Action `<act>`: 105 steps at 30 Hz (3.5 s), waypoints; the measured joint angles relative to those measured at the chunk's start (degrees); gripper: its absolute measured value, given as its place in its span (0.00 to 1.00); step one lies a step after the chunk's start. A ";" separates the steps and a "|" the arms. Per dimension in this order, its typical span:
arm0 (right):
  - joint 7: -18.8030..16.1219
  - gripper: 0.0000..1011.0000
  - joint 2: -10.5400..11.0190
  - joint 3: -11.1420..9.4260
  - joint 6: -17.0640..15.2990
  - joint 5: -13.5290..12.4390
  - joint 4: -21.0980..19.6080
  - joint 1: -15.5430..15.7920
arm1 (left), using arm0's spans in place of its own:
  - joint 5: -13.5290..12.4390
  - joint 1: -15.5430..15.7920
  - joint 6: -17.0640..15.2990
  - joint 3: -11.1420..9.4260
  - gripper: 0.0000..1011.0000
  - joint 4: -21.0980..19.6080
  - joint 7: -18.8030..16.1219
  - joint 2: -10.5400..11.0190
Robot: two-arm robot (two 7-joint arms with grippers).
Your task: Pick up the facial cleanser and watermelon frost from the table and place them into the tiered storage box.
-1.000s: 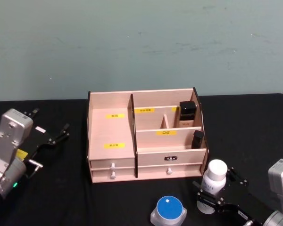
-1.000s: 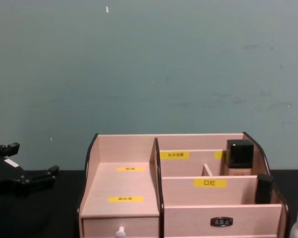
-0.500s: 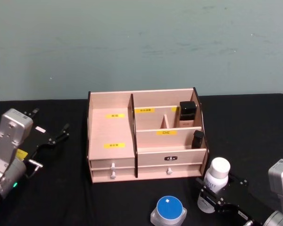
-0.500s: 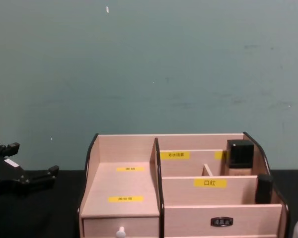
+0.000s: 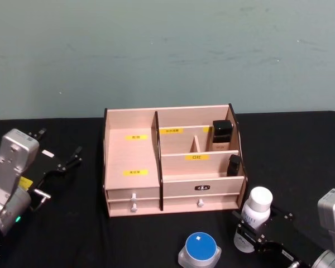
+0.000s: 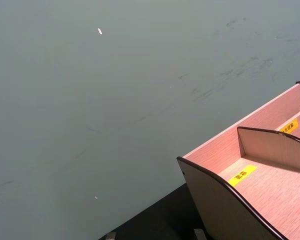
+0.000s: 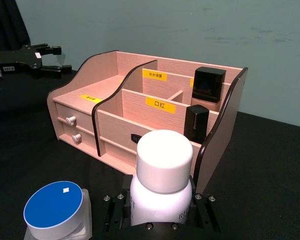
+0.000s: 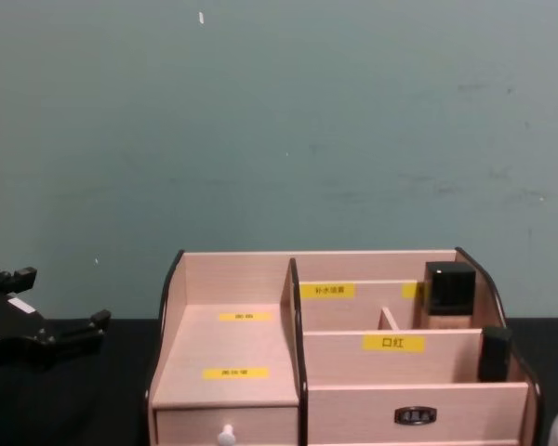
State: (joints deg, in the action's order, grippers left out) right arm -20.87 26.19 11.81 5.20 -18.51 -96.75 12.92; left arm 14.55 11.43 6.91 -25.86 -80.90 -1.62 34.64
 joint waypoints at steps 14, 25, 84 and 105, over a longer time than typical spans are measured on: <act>-1.27 0.59 0.11 0.41 0.23 -0.37 -0.43 -0.48 | 0.00 0.00 0.00 0.00 1.00 0.00 0.00 0.00; -4.97 0.59 0.49 3.53 -1.06 -3.13 -3.56 -4.87 | 0.00 0.00 0.00 0.00 1.00 0.00 0.00 0.00; -4.95 0.59 -2.31 11.72 -7.22 -6.35 5.36 -28.75 | 0.00 0.00 0.00 0.00 1.00 0.00 0.00 0.00; -6.80 0.59 -6.76 14.89 -5.03 -4.65 15.61 -35.45 | 0.00 0.00 0.00 0.00 1.00 0.00 0.00 0.00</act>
State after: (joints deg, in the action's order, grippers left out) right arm -27.67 19.43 26.71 0.16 -23.16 -81.14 -22.53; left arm 14.55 11.43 6.91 -25.86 -80.90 -1.62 34.64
